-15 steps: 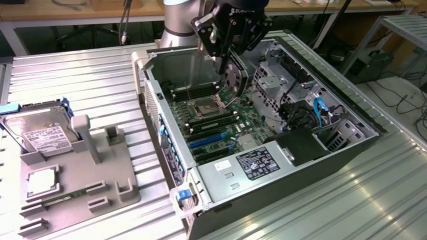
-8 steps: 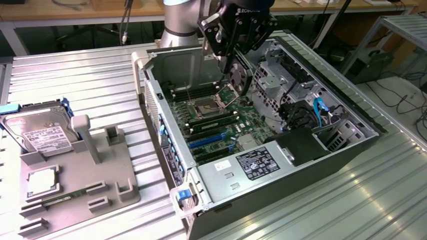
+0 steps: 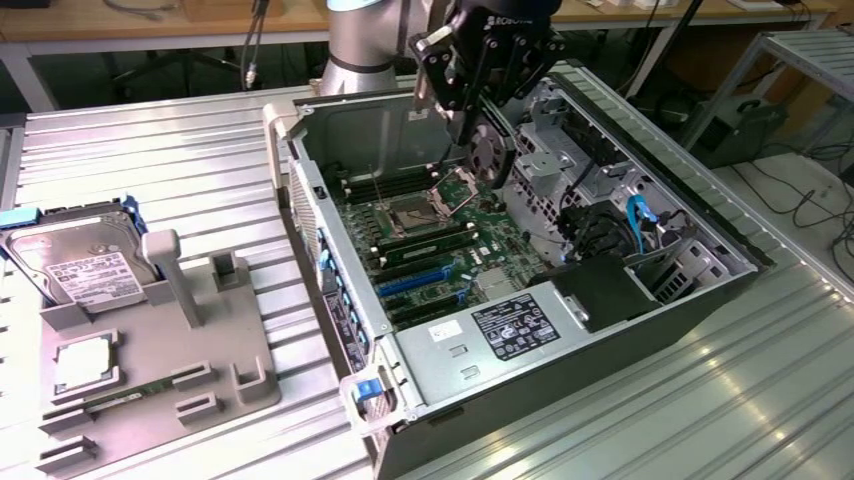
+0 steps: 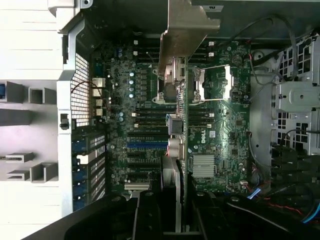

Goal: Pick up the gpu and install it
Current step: 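Pick up the gpu and move the gpu toward the slot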

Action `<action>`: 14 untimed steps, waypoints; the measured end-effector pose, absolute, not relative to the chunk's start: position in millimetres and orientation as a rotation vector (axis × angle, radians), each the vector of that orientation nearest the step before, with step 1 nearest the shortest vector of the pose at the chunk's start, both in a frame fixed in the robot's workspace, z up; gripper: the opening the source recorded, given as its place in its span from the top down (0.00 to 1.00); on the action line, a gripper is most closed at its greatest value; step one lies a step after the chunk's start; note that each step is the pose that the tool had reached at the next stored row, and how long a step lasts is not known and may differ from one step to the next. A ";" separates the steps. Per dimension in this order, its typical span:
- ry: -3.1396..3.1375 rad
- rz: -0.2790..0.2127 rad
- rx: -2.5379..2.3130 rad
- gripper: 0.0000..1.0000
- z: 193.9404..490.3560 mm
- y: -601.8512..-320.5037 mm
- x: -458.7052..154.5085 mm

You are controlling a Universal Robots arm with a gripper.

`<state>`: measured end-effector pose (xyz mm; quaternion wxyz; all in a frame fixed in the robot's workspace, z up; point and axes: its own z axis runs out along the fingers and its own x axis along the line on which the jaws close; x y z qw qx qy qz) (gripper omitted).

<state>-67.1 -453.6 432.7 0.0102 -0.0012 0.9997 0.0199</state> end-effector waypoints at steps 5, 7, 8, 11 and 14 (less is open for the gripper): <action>3.120 0.062 -0.004 0.72 432.7 -453.6 -62.1; 3.120 0.062 -0.004 0.72 432.6 -453.6 -60.6; 3.120 0.062 -0.004 0.72 432.6 -453.6 -60.0; 3.120 0.062 -0.004 0.72 432.5 -453.6 -57.3; 3.120 0.062 -0.004 0.72 432.5 -453.6 -54.2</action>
